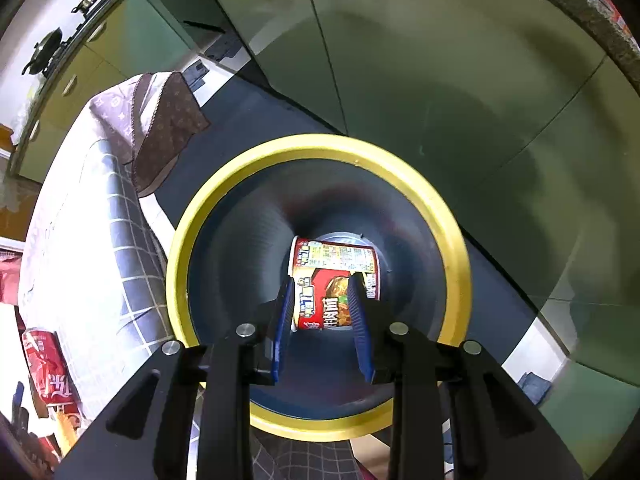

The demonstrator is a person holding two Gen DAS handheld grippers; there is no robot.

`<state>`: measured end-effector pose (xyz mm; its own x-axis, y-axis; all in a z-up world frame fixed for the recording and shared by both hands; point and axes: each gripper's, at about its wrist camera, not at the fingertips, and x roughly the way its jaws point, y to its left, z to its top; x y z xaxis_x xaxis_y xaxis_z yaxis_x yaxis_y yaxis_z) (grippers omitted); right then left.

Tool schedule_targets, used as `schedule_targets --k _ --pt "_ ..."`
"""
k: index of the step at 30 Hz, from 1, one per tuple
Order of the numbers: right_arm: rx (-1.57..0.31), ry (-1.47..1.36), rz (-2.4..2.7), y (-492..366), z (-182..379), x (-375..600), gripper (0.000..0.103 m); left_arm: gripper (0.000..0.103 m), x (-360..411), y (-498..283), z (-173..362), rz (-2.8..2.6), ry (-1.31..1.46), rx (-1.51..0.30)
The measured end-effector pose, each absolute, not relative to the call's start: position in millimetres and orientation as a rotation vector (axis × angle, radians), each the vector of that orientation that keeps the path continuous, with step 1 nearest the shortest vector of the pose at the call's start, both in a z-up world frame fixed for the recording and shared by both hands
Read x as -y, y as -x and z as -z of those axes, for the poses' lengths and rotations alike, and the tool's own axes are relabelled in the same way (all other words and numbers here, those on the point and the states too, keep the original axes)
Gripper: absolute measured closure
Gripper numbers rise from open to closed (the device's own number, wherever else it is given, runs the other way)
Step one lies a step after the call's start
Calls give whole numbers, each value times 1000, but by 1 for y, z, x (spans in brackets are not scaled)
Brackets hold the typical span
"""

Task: Collect trash
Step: 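Grasp the brown plastic tray with the left tool, then carry the brown tray over the bin and open the left tool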

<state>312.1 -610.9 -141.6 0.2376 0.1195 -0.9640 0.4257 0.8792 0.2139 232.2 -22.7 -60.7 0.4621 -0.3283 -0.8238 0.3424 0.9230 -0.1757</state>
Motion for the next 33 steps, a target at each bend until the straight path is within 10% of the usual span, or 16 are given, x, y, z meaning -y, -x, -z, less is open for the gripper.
schedule_targets --k 13,18,33 --pt "-1313 -478 186 -309 132 605 75 7 30 -235 76 396 -67 -1089" --pt "-1314 -478 173 -310 130 603 75 34 30 -237 78 412 -60 -1127" --pt "-1309 -476 162 -309 128 601 75 39 31 -231 74 421 -76 -1106"
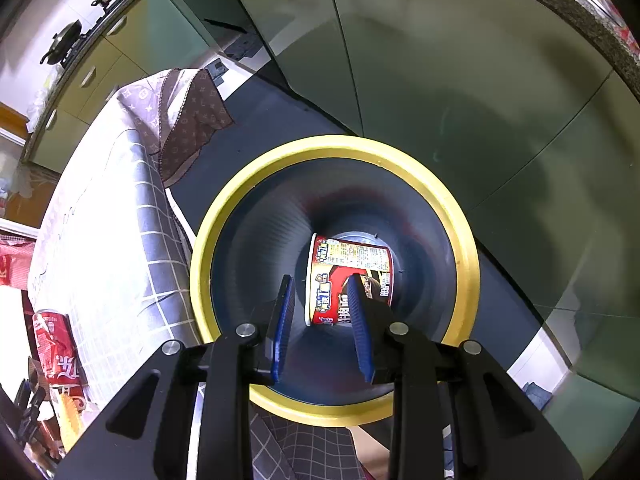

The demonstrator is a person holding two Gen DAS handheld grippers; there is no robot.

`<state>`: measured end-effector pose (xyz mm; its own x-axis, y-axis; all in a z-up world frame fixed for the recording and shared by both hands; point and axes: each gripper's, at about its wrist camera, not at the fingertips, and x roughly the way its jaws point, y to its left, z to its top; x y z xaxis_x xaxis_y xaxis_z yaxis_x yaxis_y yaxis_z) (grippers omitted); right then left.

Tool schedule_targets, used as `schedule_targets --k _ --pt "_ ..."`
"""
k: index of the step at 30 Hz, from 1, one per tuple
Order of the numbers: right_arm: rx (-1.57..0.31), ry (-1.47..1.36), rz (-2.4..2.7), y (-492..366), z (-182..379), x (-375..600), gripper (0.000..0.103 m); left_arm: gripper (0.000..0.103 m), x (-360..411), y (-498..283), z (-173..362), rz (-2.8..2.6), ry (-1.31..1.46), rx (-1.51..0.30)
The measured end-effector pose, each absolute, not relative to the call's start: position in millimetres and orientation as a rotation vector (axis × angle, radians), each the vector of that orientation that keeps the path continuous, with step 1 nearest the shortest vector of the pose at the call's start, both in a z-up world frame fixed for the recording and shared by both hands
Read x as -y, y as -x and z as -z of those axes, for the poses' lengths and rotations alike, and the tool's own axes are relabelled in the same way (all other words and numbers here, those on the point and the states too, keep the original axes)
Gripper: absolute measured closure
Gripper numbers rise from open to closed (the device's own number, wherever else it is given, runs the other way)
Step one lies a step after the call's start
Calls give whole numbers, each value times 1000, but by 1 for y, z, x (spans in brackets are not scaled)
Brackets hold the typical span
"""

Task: Collect trash
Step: 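Carry the brown tray over the bin and open the left tool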

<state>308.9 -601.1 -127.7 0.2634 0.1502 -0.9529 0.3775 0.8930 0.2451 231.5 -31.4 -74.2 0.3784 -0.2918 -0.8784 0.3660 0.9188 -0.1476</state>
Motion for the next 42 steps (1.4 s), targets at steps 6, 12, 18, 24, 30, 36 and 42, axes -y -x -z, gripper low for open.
schedule_targets --k 6,12,18,24,30,36,42 --pt "-1299 -482 143 -305 125 601 75 39 35 -226 59 437 -81 -1081" --pt "-1264 -486 102 -292 109 602 75 39 56 -226 40 502 -83 -1068" --pt "-1222 -468 83 -264 86 614 75 39 134 -238 19 664 -148 -1085" --pt "-1178 -482 98 -227 74 645 75 38 269 -253 13 874 -240 -1145" --pt "-1171 -503 133 -190 81 684 75 38 390 -275 47 913 -347 -1202" --pt "-1163 -529 165 -155 87 714 75 32 470 -296 92 867 -431 -1248" --pt "-1168 -530 184 -140 92 724 67 25 485 -301 89 844 -419 -1224"
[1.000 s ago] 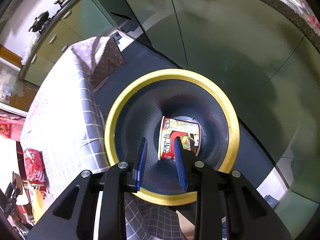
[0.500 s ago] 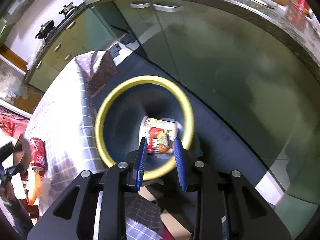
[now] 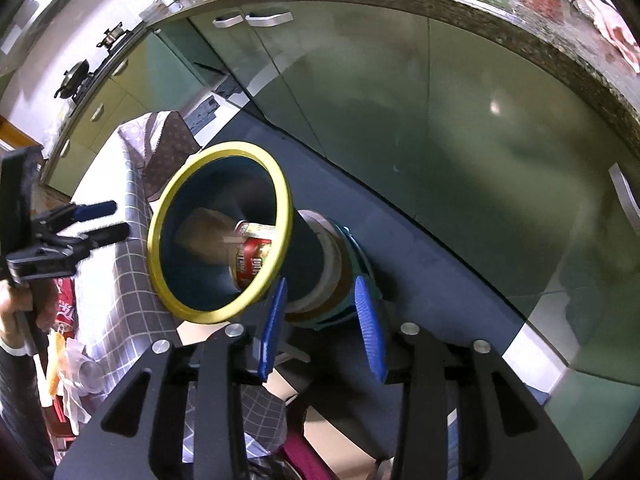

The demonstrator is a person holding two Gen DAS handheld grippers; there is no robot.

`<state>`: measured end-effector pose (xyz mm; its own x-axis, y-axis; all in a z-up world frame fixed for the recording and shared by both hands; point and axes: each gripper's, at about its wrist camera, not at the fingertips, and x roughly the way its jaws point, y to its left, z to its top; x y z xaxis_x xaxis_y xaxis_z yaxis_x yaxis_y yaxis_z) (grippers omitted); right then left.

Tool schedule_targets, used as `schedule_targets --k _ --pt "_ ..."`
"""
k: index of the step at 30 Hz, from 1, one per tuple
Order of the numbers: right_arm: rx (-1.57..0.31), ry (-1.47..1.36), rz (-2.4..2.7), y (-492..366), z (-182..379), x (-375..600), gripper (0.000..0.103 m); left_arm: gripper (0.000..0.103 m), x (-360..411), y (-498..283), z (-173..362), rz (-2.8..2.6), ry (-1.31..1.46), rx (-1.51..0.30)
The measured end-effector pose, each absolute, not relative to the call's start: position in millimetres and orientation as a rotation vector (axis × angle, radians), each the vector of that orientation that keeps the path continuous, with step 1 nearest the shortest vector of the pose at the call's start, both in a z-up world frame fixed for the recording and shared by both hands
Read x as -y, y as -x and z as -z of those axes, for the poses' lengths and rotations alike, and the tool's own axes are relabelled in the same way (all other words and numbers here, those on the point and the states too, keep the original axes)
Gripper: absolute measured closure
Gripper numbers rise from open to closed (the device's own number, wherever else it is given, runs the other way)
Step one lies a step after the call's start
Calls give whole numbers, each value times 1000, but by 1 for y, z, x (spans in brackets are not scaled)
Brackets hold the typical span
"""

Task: Collect trash
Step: 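Carry the brown tray over the bin and open the left tool, then reach to the red Coca-Cola can and grasp it with the right tool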

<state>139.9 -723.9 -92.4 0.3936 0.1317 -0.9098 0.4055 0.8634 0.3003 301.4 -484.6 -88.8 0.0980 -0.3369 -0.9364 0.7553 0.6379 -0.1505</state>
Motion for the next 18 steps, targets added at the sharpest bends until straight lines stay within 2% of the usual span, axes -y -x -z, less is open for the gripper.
schedule_targets --k 9,18 --pt "-1191 -474 145 -167 89 687 67 23 376 -296 13 862 -238 -1114" --pt "-1226 -343 -14 -239 62 573 67 19 177 -288 -17 651 -3 -948"
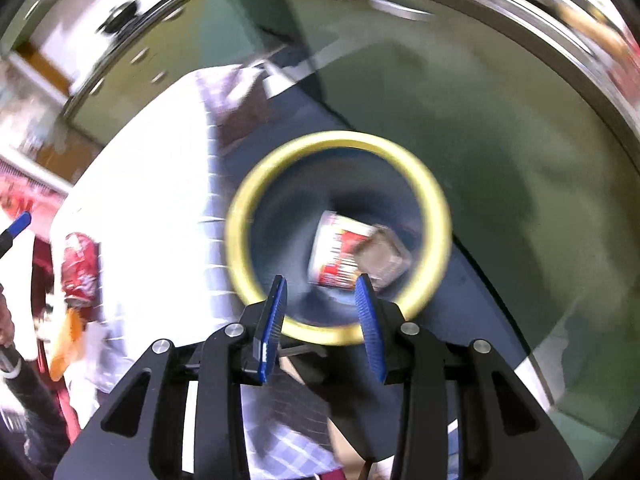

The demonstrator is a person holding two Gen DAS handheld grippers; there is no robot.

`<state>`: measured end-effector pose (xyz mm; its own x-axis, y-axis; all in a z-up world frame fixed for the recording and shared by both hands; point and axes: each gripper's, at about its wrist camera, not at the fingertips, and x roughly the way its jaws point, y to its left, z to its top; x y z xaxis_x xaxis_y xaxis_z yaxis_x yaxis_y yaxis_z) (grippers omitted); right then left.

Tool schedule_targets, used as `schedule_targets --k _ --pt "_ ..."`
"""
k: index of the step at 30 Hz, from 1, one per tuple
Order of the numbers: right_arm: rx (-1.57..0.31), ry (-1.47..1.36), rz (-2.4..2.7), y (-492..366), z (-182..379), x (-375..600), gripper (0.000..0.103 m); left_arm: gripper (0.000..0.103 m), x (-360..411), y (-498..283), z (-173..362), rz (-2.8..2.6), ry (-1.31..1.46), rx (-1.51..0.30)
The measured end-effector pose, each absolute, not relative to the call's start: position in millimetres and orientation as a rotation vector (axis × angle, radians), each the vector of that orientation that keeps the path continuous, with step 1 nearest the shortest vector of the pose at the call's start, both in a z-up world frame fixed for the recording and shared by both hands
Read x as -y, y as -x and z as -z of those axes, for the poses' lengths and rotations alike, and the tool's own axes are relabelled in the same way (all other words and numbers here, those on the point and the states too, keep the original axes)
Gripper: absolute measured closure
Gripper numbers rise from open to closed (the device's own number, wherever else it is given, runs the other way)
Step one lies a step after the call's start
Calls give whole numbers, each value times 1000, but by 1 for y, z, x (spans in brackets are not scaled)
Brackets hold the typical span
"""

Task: Collect trash
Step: 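Reach to the red Coca-Cola can and grasp it with the right tool, then carry the Coca-Cola can over the bin and open the right tool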

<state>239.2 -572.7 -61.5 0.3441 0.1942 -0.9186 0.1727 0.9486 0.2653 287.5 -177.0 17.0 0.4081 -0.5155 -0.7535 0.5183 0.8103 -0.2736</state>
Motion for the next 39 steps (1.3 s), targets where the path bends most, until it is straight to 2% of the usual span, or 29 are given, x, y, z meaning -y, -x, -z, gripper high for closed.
schedule_targets --k 6,10,16,36,38,39 --pt "-1265 -282 -245 -291 41 448 60 16 59 -272 -9 428 159 -844" --pt "-1309 -262 -413 -313 32 359 39 14 12 -263 0 305 197 -774" --pt "-1443 -242 -561 -336 49 261 20 14 -22 -264 17 296 271 -790" --pt "-1551 -166 -500 -375 110 197 18 14 -27 -256 23 301 271 -786" --pt "-1550 -158 -496 -374 112 194 25 13 -32 -256 22 283 277 -778" --pt "-1549 -160 -494 -374 113 194 34 13 -34 -256 22 277 279 -777"
